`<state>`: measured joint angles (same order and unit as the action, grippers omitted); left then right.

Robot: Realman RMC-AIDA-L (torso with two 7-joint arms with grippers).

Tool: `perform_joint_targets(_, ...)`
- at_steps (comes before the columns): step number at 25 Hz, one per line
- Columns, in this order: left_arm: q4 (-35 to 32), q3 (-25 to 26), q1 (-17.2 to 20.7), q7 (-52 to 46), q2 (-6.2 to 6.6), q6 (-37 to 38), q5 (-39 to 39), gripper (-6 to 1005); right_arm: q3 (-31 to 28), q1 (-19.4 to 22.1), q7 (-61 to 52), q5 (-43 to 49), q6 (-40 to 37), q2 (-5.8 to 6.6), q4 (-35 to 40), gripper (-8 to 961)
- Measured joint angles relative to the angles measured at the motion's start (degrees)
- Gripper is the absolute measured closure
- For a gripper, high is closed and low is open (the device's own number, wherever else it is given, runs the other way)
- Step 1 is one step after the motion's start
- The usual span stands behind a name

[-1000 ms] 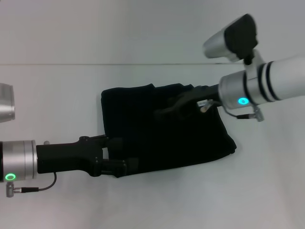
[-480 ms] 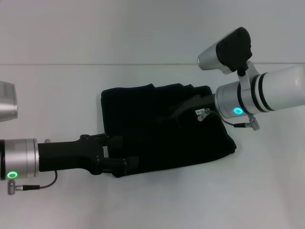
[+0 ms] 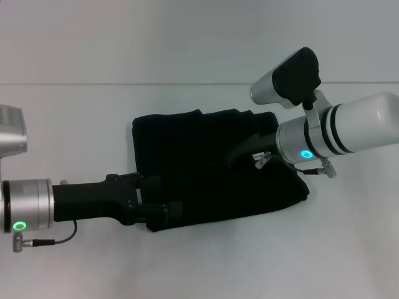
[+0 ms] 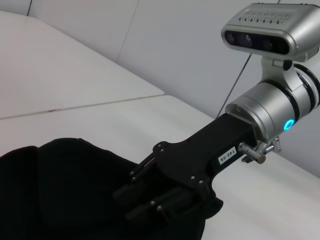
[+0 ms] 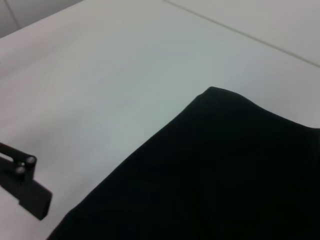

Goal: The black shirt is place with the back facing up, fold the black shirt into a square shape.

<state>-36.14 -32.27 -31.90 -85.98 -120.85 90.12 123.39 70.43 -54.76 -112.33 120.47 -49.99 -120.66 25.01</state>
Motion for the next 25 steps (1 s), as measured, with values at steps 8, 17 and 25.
perform_joint_targets(8, 0.5, 0.1, -0.2, -0.3, 0.02, -0.1, 0.0, 50, 0.0, -0.3, -0.2, 0.0, 1.5, -0.01, -0.7, 631)
perform_joint_targets(17, 0.8, 0.0, -0.1, -0.5, 0.09, -0.8, 0.0, 51, 0.0, -0.6, 0.1, 0.0, 1.1, 0.0, -1.9, 724)
perform_joint_targets(25, 0.8, 0.0, 0.2, -0.3, 0.01, -0.9, 0.0, 51, 0.0, -0.7, 0.2, 0.0, 1.0, 0.0, -2.1, 807)
